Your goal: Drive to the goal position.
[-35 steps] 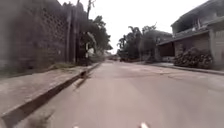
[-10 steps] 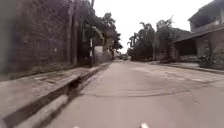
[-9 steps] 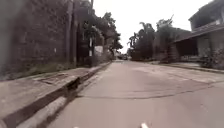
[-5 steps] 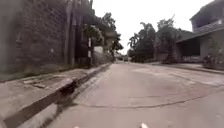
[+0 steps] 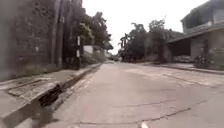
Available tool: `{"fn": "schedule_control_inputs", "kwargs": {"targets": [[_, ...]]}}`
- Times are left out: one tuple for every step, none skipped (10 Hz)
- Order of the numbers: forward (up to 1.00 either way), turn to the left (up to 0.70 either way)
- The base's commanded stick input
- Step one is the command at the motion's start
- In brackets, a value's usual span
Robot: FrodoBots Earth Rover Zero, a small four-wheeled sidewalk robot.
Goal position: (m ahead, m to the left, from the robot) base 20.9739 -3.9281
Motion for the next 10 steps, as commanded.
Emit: {"fn": "schedule_control_inputs", "kwargs": {"targets": [[0.7,0.0],[0.7,0.0],[0.7,0.0],[0.7,0.0],[0.7,0.0],[0.7,0.0],[0.7,0.0],[0.7,0.0],[0.7,0.0],[0.66,0.0]]}}
